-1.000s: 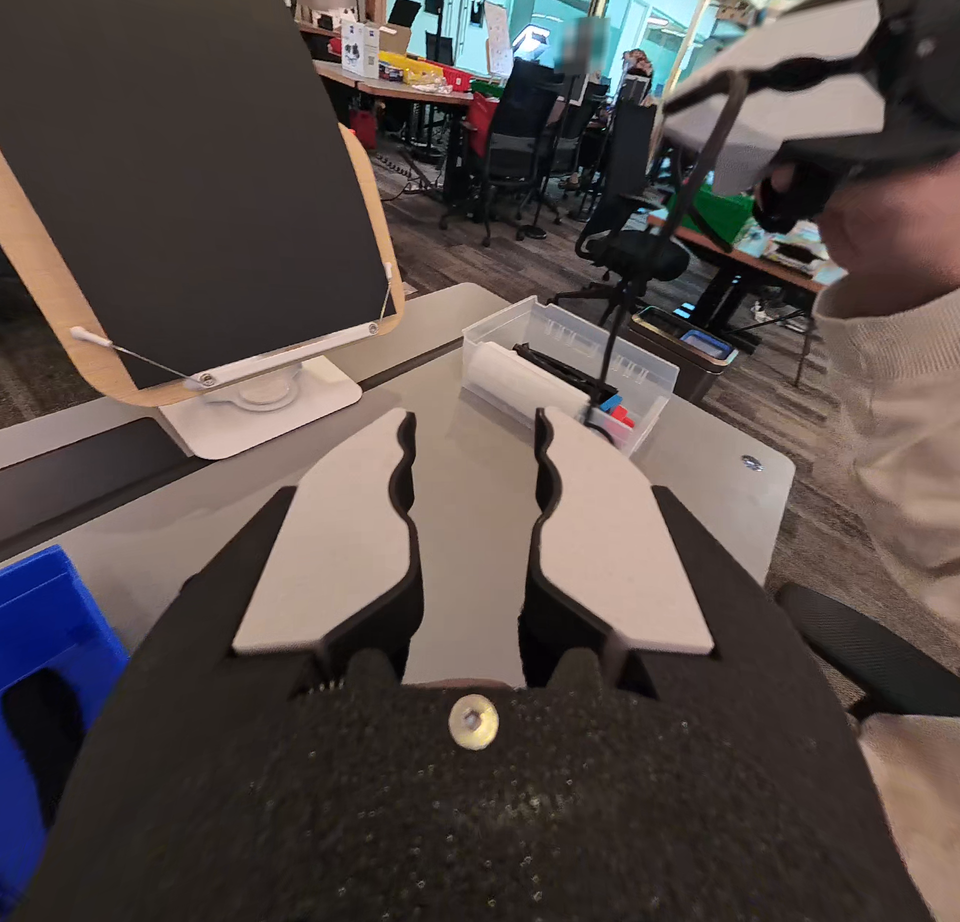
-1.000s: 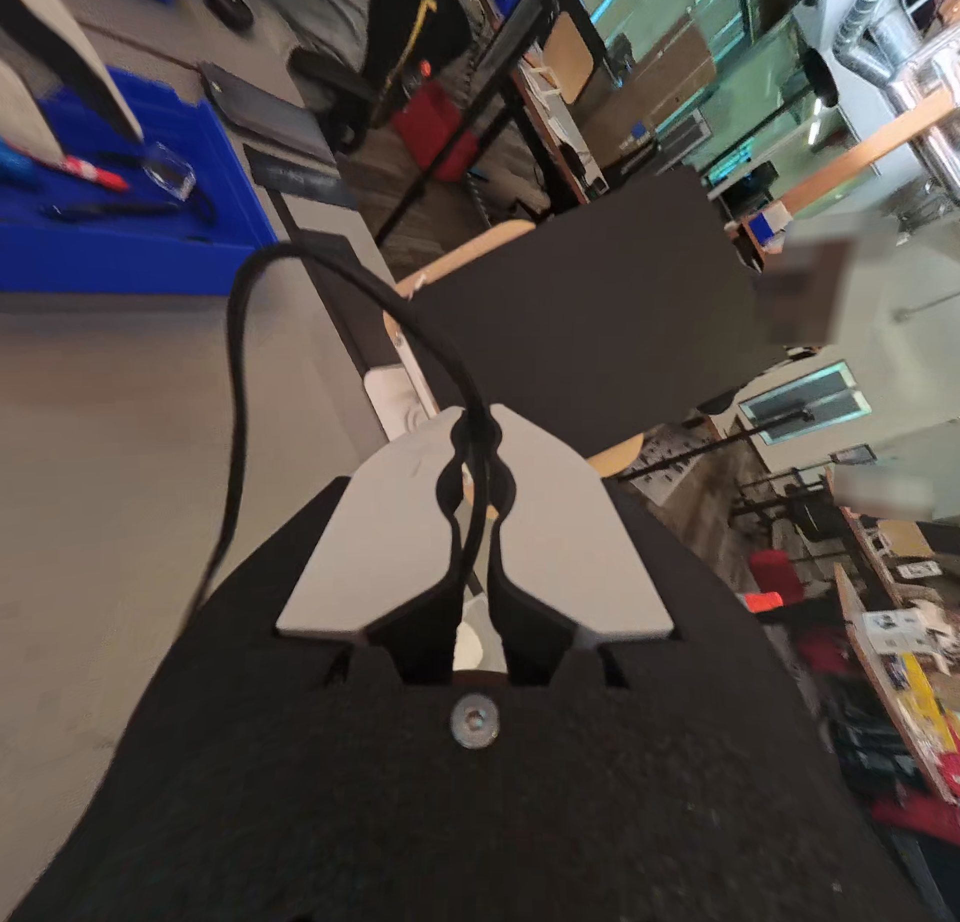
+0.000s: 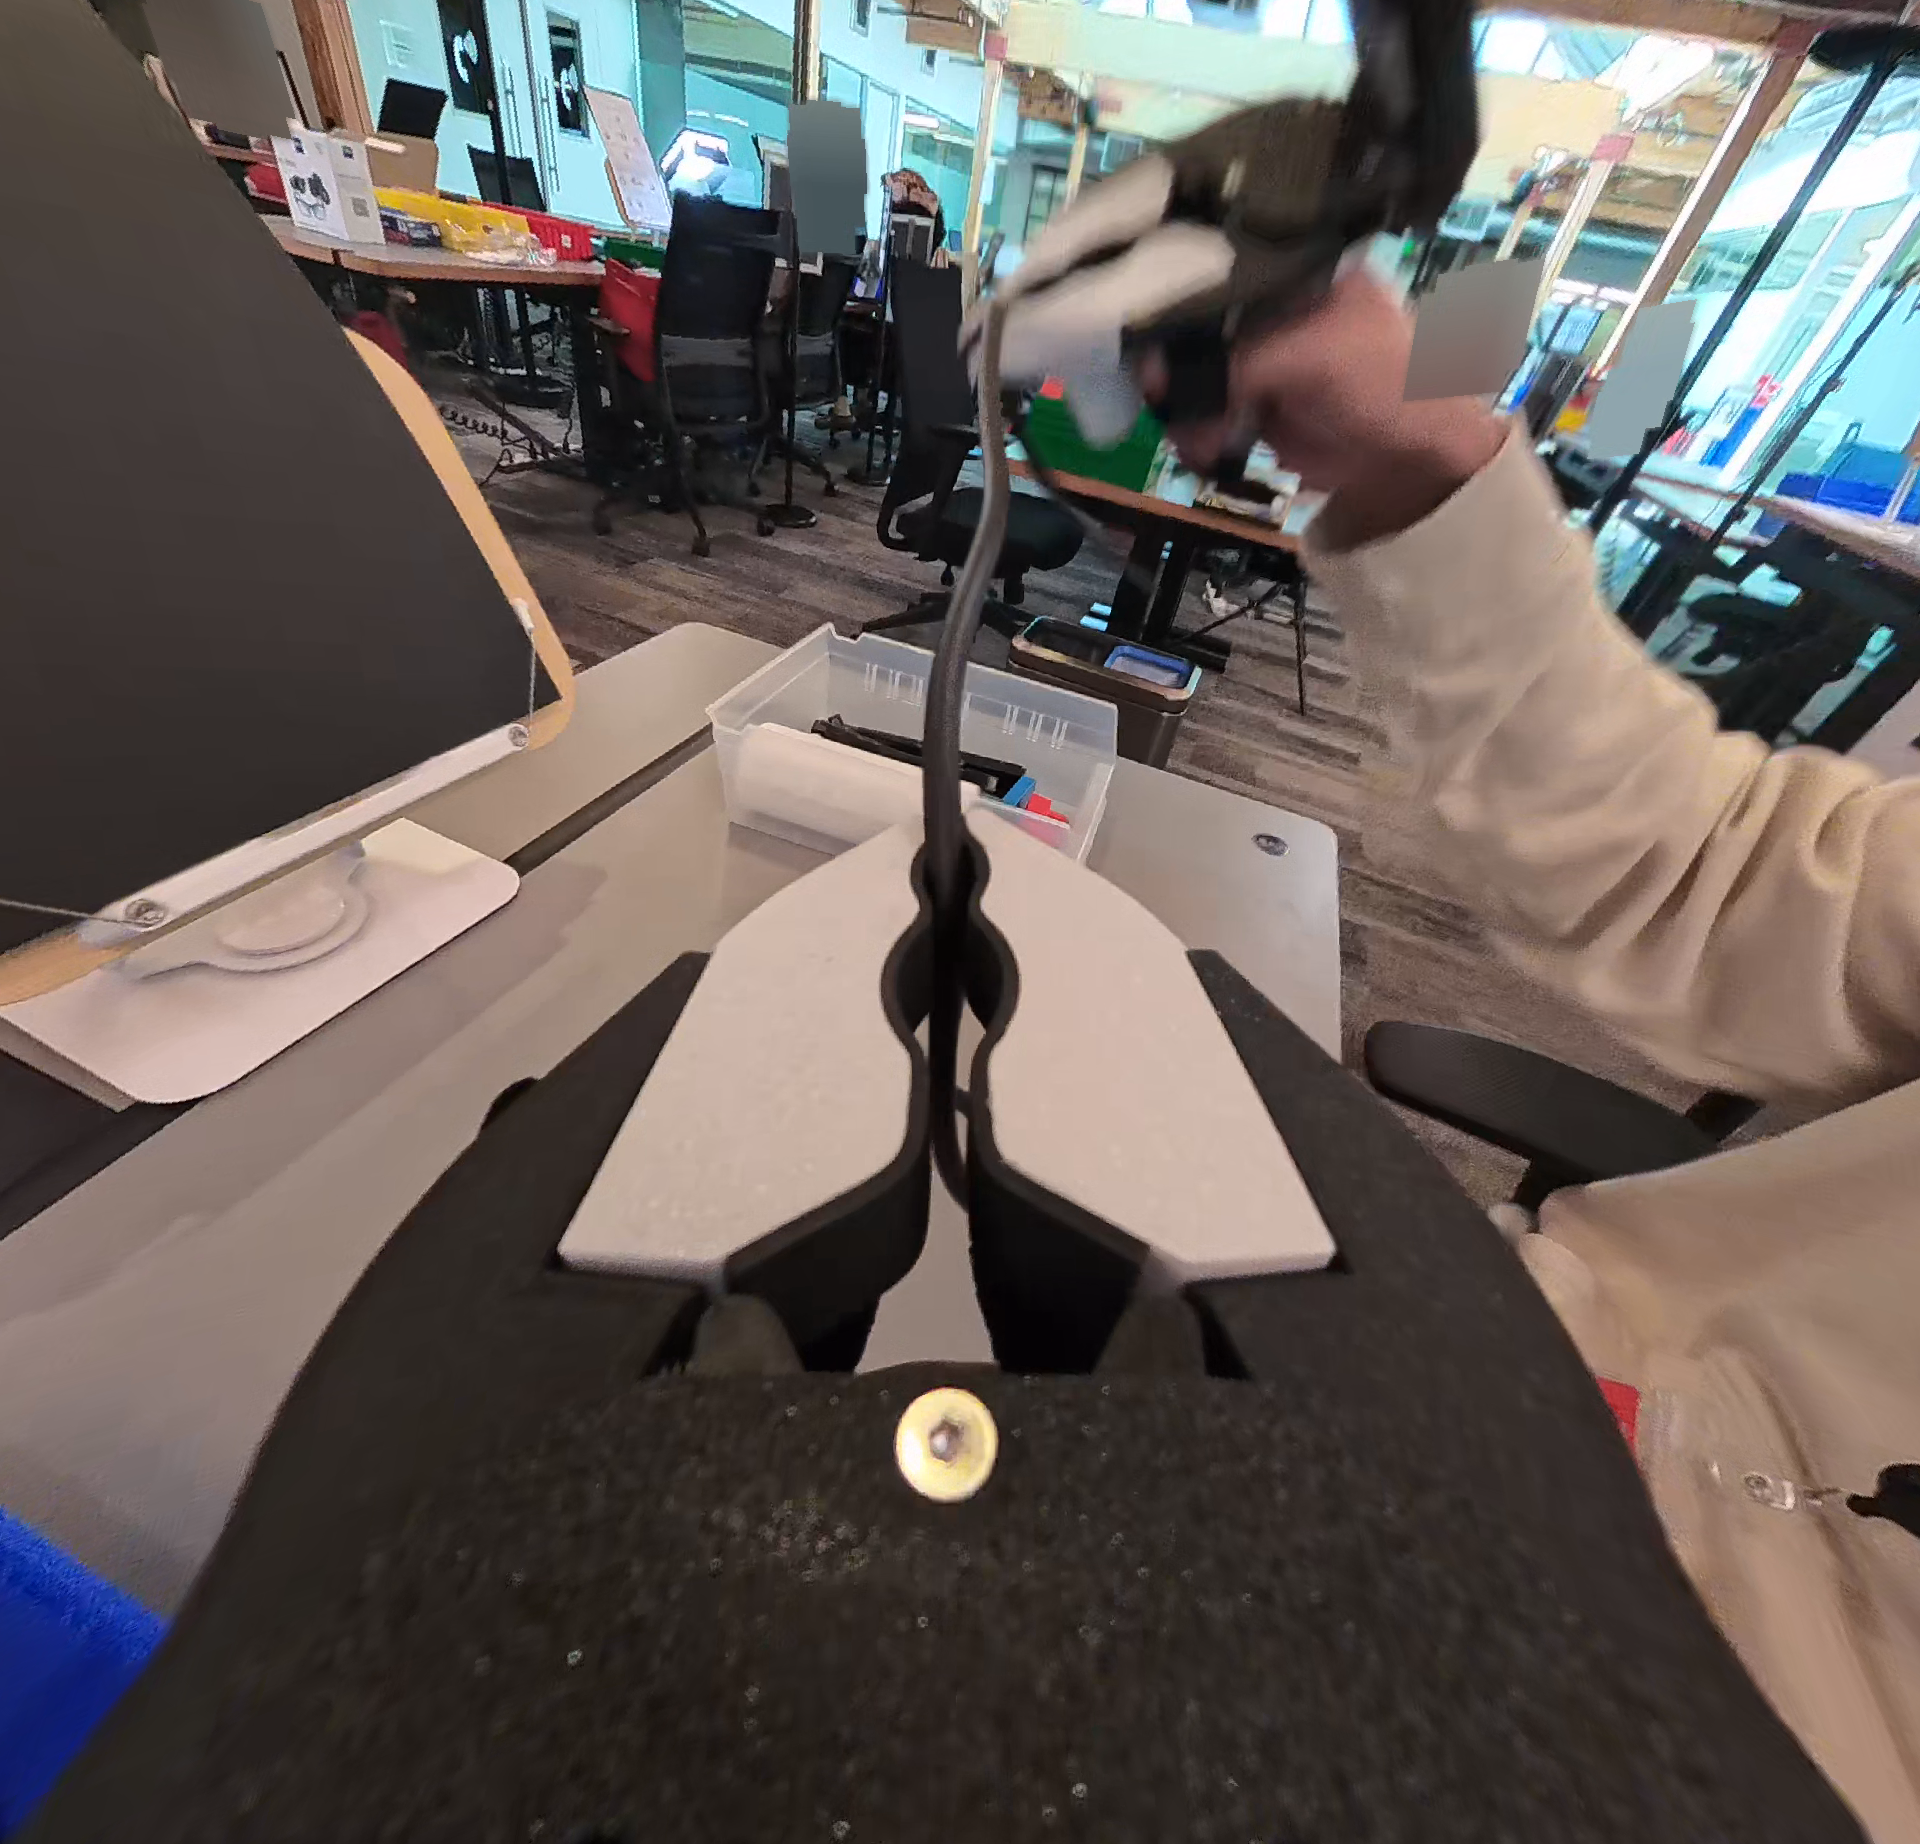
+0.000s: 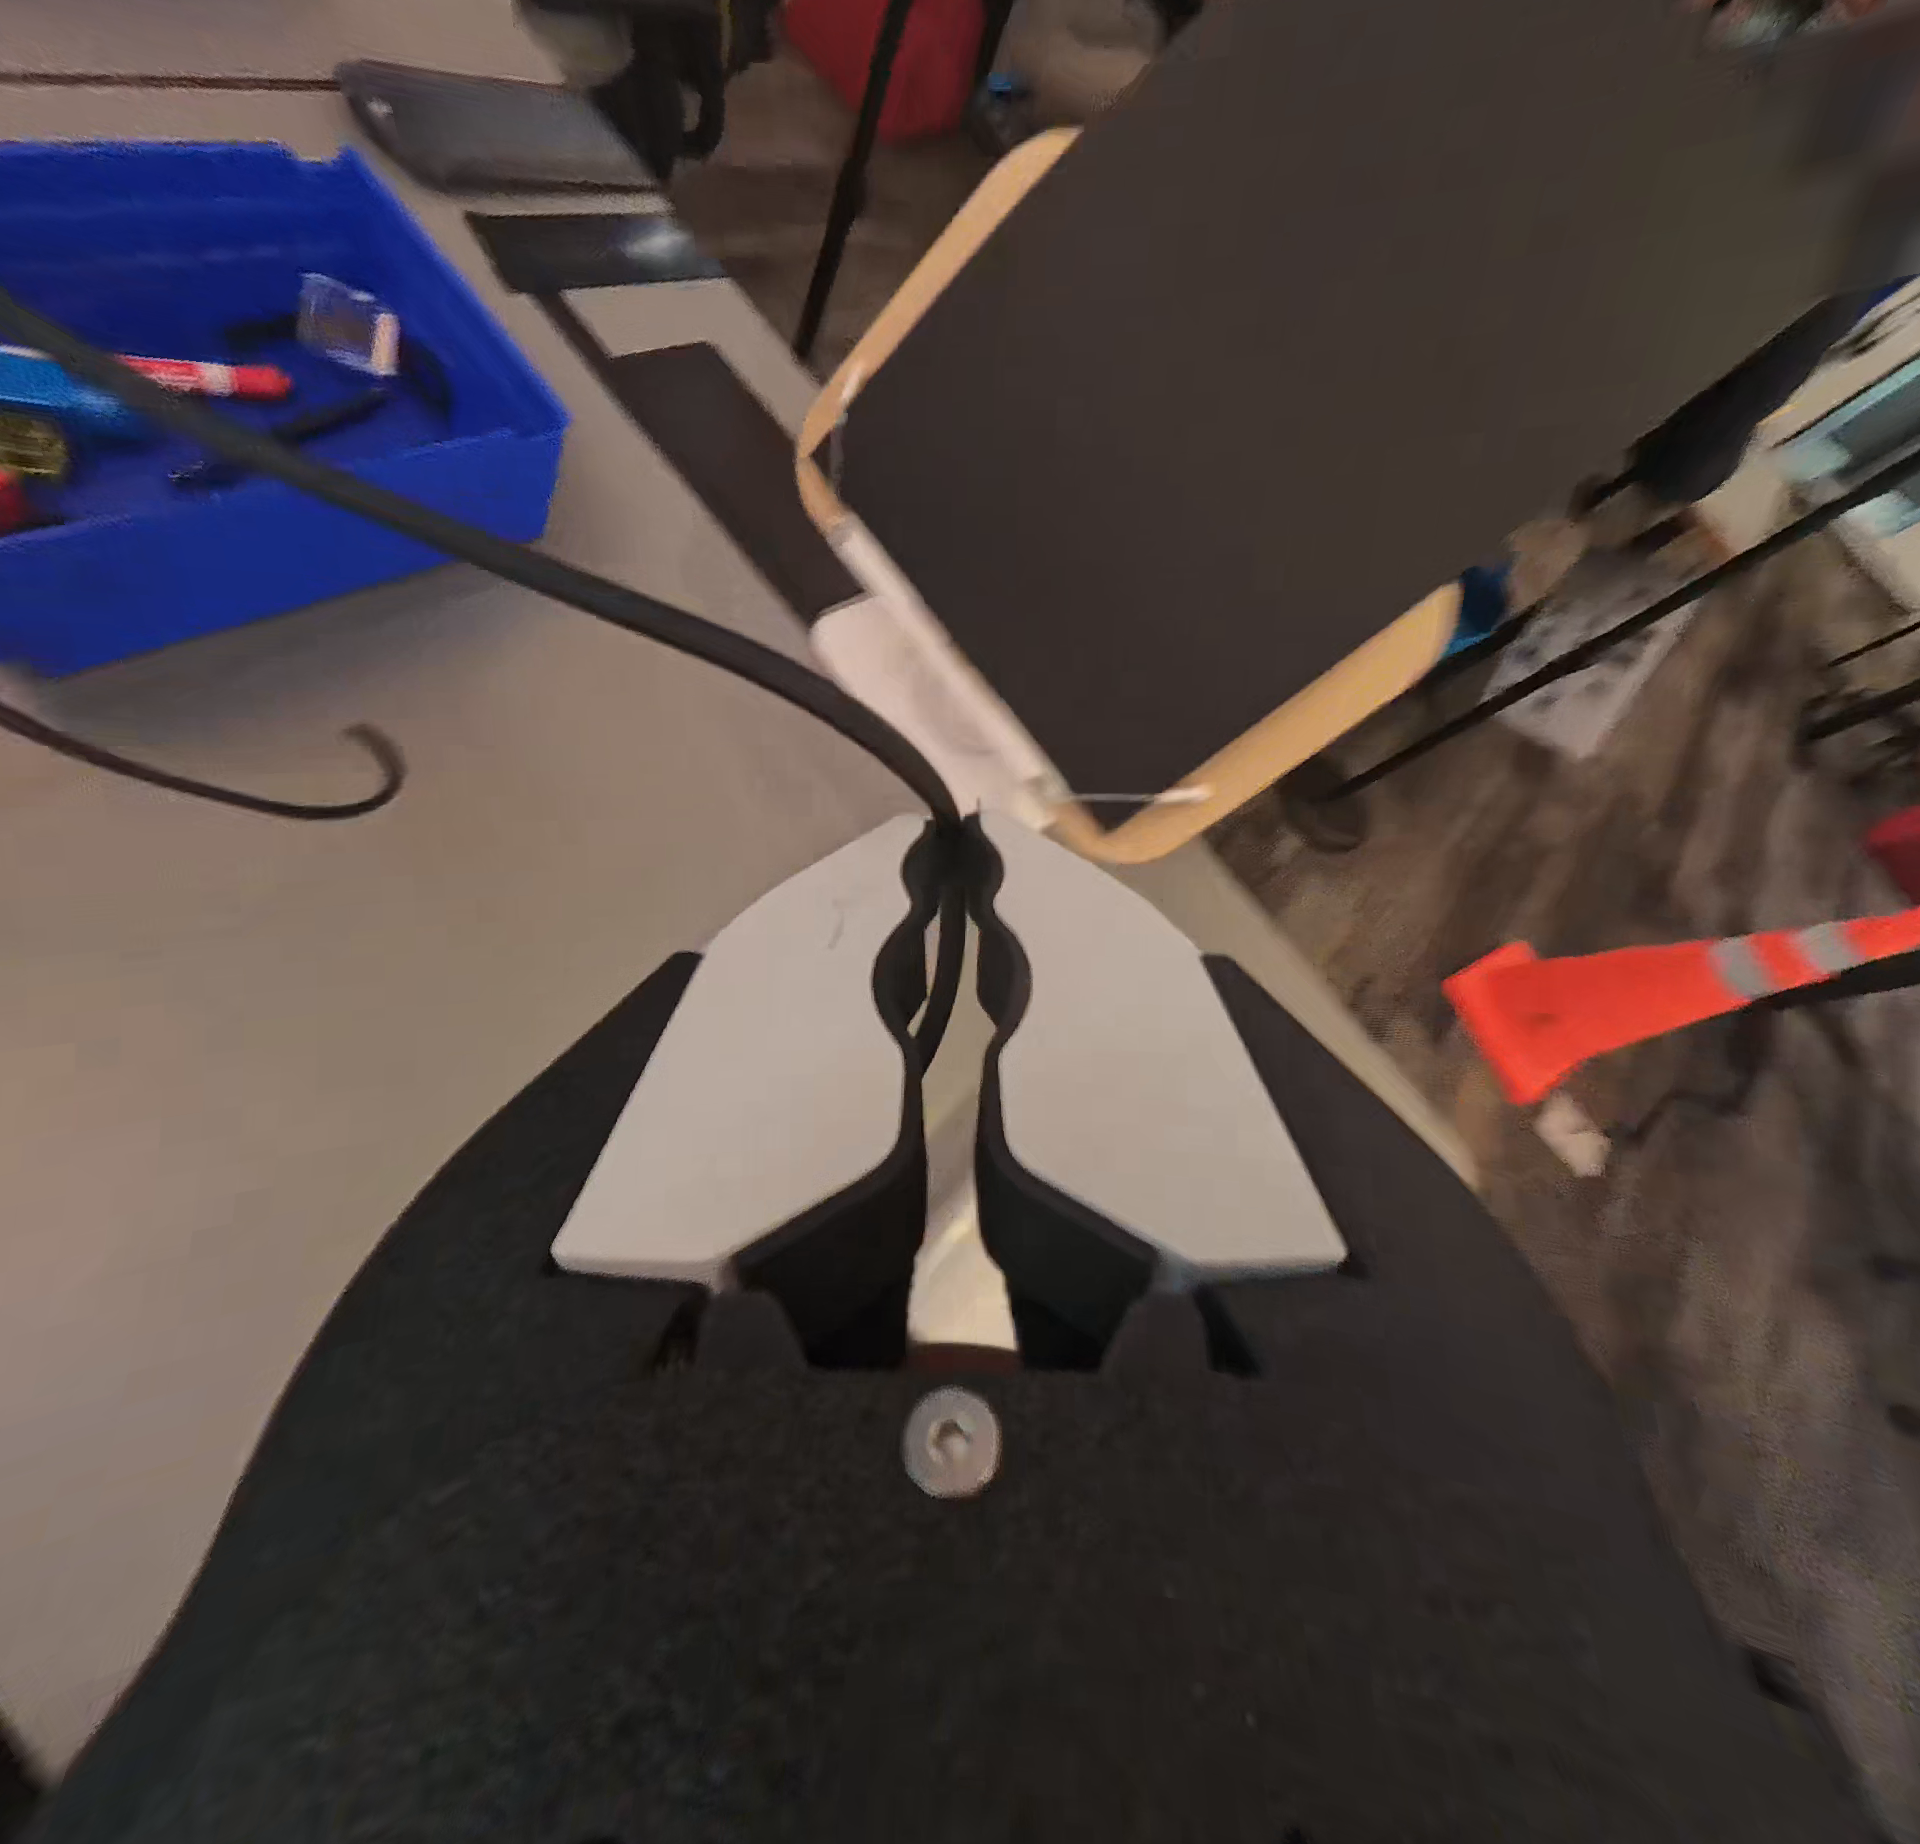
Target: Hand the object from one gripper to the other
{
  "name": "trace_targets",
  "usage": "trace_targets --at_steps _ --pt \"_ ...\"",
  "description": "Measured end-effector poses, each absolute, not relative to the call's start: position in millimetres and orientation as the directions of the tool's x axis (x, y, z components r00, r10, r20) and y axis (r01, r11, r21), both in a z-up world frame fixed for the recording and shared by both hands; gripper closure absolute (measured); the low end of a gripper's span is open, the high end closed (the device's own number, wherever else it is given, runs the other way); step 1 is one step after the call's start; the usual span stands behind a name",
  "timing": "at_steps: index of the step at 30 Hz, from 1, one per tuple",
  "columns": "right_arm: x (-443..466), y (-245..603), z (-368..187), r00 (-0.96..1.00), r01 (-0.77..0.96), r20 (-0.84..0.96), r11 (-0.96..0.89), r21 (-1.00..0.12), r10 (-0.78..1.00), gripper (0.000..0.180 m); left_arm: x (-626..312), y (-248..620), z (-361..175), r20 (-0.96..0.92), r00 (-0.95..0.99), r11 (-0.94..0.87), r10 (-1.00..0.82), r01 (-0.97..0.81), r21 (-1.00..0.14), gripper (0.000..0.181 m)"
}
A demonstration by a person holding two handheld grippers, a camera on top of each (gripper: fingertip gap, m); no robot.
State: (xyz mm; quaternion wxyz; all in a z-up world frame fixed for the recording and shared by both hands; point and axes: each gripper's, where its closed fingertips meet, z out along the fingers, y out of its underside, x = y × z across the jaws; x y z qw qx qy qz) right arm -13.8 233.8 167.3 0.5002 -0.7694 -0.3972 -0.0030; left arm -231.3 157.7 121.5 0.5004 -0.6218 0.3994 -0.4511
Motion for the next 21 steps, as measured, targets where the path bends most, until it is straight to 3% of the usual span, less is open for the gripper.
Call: trace_targets --at_steps 5,9,11,14,18,21 --pt "-36.8 211.7 51.1 0.669 0.54 0.172 -0.314 -0.781 0.723 0.176 -239.4 149.5 138.1 0.199 0.248 -0.204 -0.948 0.007 -0.979 0.181" --pt "-52.9 198.9 -3.6 0.655 0.471 0.036 -0.371 -0.801 0.755 0.176 -229.4 146.5 135.4 0.182 0.281 -0.201 -0.942 -0.041 -0.979 0.181" --pt "-58.7 197.4 -18.1 0.662 0.395 -0.044 -0.398 -0.828 0.748 0.173 -221.8 142.1 135.7 0.197 0.275 -0.218 -0.941 -0.05 -0.975 0.181" --pt "-63.9 194.1 -33.2 0.661 0.304 -0.134 -0.428 -0.851 0.738 0.149 -213.5 141.7 134.6 0.25 0.301 -0.277 -0.92 -0.052 -0.959 0.181" --pt "-63.5 181.7 -24.4 0.651 0.143 -0.149 -0.313 -0.939 0.744 0.147 -206.9 144.6 128.2 0.313 0.348 -0.352 -0.884 -0.055 -0.934 0.181" --pt "-73.8 167.0 -22.3 0.647 0.127 -0.143 -0.291 -0.948 0.749 0.131 -202.5 146.3 128.0 0.338 0.356 -0.375 -0.871 -0.038 -0.926 0.181"
